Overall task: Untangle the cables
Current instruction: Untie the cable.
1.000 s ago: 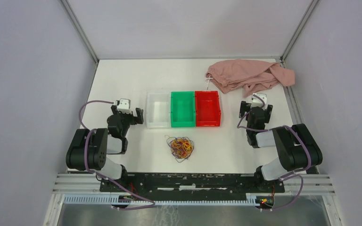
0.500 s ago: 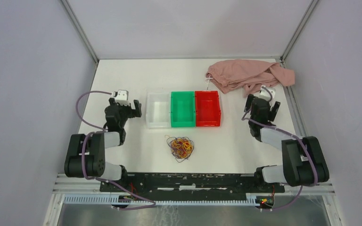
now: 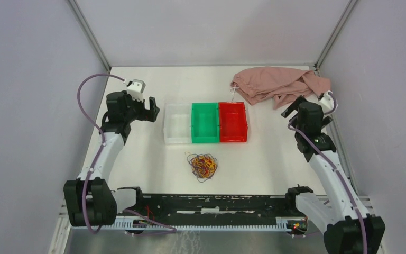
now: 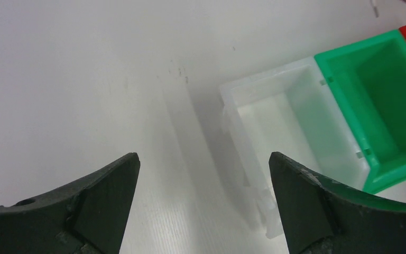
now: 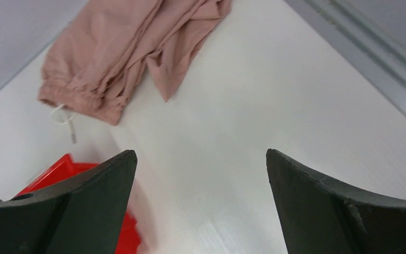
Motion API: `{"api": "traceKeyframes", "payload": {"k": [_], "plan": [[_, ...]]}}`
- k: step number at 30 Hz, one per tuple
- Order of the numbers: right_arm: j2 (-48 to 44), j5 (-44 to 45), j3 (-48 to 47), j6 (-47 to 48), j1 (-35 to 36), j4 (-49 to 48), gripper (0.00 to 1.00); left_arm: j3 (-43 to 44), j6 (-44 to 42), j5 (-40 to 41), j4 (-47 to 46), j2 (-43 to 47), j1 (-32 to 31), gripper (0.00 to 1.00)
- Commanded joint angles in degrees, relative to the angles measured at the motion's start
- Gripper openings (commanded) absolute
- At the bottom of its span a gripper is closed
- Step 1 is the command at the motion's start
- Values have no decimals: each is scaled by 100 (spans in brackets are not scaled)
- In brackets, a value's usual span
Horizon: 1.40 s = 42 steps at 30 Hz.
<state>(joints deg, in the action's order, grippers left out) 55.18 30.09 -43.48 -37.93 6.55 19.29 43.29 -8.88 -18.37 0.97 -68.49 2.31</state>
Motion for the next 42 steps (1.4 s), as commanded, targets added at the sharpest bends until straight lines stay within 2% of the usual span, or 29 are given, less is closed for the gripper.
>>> {"api": "traceKeyframes", "payload": {"k": [1,4,9,12,15,21,27,30,35,42], "plan": [[-482,-1624,-319,-293,1,519,100,954,-178,-820,1940,370,42,99],[-389,-2247,-561,-266,400,1160,100,1238,-191,-988,2688,494,42,99],[-718,-1962,-338,-933,2064,1918,96,1308,-392,-882,3304,921,42,99],[-890,-2165,136,-1728,2857,1775,89,1244,-530,-867,3541,1174,42,99],[-758,-2047,456,-2357,3731,1401,86,1247,-722,-967,3815,1296,33,99],[626,-1552,-113,-2560,5121,999,84,1418,-964,-1109,4171,1209,34,99],[1955,-1893,-607,-2712,5677,411,75,1535,-1148,-1217,4389,1083,33,99],[2275,-2059,-608,-2800,5709,-86,68,1513,-1208,-1285,4429,1159,33,99],[2743,-2217,-746,-2832,5709,-384,51,1563,-1291,-1407,4493,1276,31,99],[2945,-2147,-828,-2762,5701,-426,38,1581,-1249,-1536,4556,1328,35,99]]}}
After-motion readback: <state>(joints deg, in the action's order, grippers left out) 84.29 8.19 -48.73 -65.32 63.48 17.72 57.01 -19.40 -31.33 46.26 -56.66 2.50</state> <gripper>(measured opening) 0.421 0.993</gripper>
